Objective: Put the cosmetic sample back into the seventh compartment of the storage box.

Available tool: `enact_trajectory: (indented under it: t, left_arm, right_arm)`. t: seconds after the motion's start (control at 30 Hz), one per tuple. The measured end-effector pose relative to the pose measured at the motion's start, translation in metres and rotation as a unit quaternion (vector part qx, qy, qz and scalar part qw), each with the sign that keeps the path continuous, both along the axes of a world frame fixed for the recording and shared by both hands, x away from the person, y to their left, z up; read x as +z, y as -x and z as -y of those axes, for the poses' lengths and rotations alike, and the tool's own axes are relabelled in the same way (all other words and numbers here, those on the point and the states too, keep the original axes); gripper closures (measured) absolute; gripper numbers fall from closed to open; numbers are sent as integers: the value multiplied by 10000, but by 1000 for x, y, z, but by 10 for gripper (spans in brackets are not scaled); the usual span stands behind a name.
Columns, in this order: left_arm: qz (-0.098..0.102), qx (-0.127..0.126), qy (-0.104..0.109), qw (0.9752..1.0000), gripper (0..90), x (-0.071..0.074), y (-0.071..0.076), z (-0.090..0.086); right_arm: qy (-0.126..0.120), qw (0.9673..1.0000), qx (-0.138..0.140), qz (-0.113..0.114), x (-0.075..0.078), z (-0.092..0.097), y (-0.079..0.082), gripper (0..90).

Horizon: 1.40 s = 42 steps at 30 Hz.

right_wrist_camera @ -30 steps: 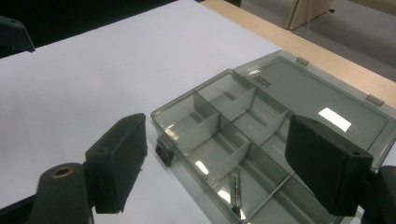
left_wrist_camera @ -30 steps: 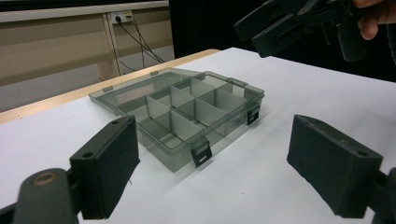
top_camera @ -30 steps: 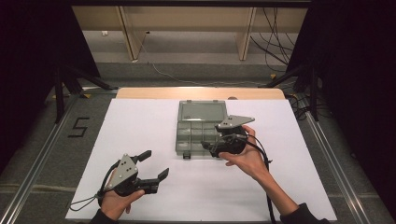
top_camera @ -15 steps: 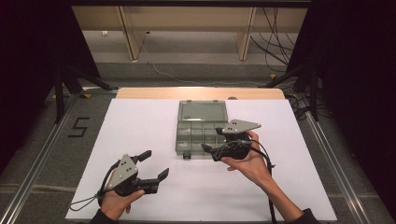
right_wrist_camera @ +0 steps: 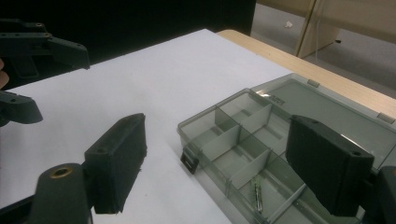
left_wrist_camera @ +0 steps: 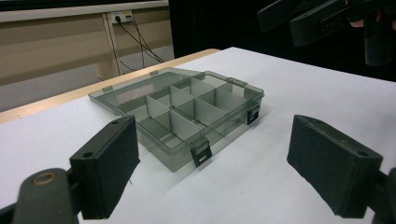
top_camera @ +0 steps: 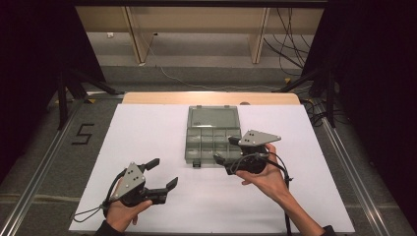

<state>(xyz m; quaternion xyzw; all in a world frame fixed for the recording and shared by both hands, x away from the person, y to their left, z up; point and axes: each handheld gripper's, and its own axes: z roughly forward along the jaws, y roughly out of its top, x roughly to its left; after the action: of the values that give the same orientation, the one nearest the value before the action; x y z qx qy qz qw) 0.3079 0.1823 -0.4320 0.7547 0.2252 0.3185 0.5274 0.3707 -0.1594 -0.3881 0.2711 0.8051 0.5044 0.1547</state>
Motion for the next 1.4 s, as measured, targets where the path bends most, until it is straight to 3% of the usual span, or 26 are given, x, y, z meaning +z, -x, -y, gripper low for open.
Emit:
enact_trajectory:
  t: [0.4,0.43,0.47,0.6,0.63,0.77,0.9,0.97,1.03,1.4]
  left_arm:
    - [1,4,-4,10000,158,0,0,0]
    - [1,2,-4,10000,157,0,0,0]
    - [-1,0,-5,10000,157,0,0,0]
    - [-1,-2,-7,10000,157,0,0,0]
    - [0,-1,-8,10000,157,0,0,0]
    - [-4,-1,-11,10000,157,0,0,0]
    - [-5,1,-10,10000,157,0,0,0]
    - [-6,-2,-8,10000,157,0,0,0]
    - [-5,1,-13,10000,157,0,0,0]
    - [-14,-4,-8,10000,157,0,0,0]
  right_arm:
    - [-186,9998,-17,54,0,9,9,204]
    - [-237,9996,-18,166,-2,9,9,192]
    - [-192,9998,-12,33,-2,10,10,185]
    - [-251,9996,-65,128,-4,13,12,181]
    - [-289,9996,-54,51,-4,13,13,178]
    - [-402,9991,-60,83,-6,16,15,176]
    - [-341,9994,-72,73,-6,18,17,168]
    - [-370,9990,-111,213,-6,19,18,169]
    - [-387,9991,-97,118,-6,20,20,169]
    - [-496,9986,-105,134,-10,27,25,168]
